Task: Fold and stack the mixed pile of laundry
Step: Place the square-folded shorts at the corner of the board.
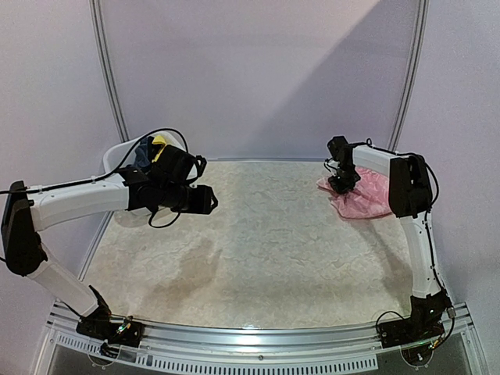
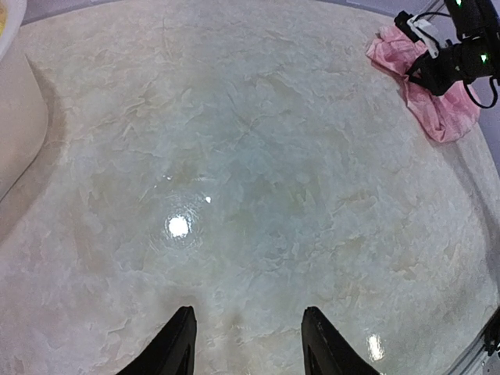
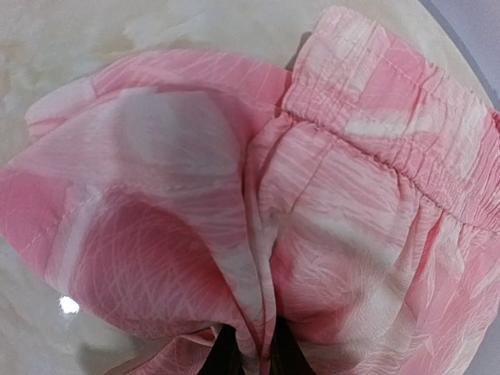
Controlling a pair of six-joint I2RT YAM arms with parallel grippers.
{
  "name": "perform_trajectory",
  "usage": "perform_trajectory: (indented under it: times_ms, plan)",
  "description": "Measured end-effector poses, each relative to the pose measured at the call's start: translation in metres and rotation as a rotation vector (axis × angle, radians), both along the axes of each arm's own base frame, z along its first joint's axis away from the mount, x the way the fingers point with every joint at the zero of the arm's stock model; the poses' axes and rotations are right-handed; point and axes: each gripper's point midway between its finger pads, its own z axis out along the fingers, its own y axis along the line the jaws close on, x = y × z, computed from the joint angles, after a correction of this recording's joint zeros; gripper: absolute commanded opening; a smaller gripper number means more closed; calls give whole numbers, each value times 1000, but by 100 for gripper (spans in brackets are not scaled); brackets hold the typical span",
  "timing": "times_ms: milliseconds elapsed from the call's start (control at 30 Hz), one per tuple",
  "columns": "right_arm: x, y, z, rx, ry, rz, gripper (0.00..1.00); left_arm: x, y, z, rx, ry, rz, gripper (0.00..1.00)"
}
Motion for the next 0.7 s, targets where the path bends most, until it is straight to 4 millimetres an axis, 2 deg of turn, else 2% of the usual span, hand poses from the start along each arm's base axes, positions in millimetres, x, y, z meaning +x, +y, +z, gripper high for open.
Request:
perform_trajectory:
  times_ms: [200,467,700]
  plan:
    - [18,-12,0,-25,-43,1,12,0,0,0,0,1,0,47]
    - [37,-11,0,-40,-101,60,12,0,-3,-11,11,27,-9,47]
    - [54,-11,2,-47,-148,89,11,-1,-3,-12,10,32,-13,47]
